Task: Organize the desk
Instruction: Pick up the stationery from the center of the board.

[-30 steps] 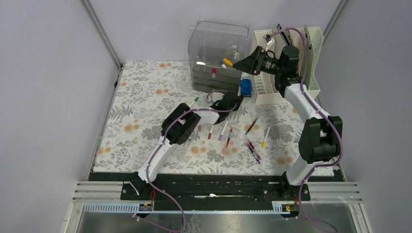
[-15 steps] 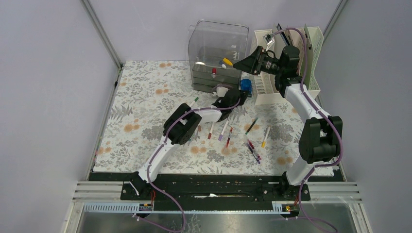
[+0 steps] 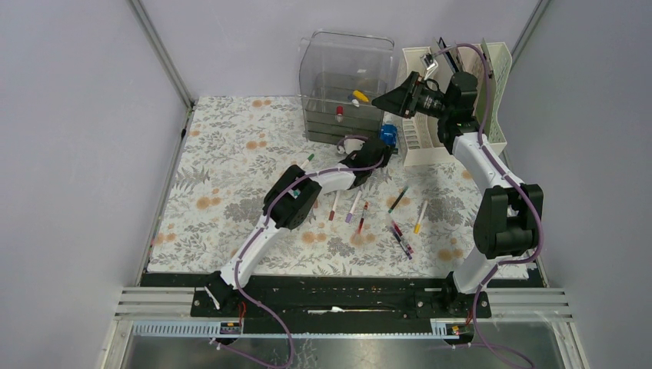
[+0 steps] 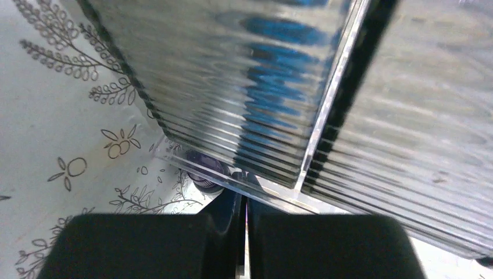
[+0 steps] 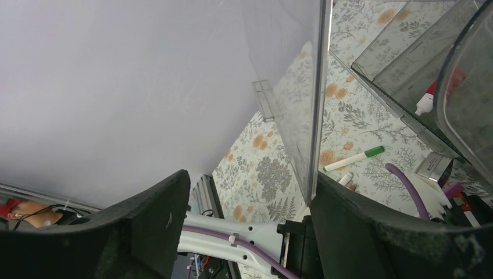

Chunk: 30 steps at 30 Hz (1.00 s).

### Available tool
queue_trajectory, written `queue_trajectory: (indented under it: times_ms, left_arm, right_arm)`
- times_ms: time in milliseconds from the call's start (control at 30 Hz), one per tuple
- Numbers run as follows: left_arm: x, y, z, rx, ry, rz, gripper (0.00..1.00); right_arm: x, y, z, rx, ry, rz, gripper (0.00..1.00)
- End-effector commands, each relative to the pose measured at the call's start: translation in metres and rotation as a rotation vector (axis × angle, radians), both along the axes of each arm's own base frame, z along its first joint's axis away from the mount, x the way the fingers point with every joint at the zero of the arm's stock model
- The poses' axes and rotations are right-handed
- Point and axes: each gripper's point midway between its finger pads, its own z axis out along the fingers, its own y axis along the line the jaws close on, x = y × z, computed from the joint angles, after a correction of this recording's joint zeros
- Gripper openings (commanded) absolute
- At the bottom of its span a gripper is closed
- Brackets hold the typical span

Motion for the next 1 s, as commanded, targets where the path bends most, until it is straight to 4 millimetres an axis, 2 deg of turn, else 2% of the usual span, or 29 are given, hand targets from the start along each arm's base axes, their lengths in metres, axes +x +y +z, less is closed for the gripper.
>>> queue_trajectory:
  times_ms: [0,233,533,700,833,967]
  left_arm:
    - [0.01,0.014,-0.004,0.02,0.04,0.04,0.0]
    - [-0.002,0.022,-0.008,0.044,0.066,0.044,0.0]
    - [-0.022,0.032,0.02,0.026,0.029,0.02,0.0]
    - [-0.037,0.045,0.033,0.042,0.01,-0.004,0.01]
    - [-0.049,0.061,0.032,0.058,0.008,-0.018,0.06]
    - [-0.053,0.07,0.046,0.082,-0.046,-0.054,0.11]
  right_arm:
    - [-0.023,0.0,0.045,0.02,-0.132,0.045,0.79]
    - [-0.023,0.0,0.044,0.024,-0.129,0.045,0.79]
    - [-0.022,0.0,0.046,0.027,-0.13,0.045,0.79]
    - [-0.024,0.0,0.046,0.027,-0.13,0.046,0.79]
    - [-0.025,0.0,0.046,0.027,-0.13,0.046,0.79]
    - [-0.025,-0.001,0.045,0.027,-0.13,0.045,0.79]
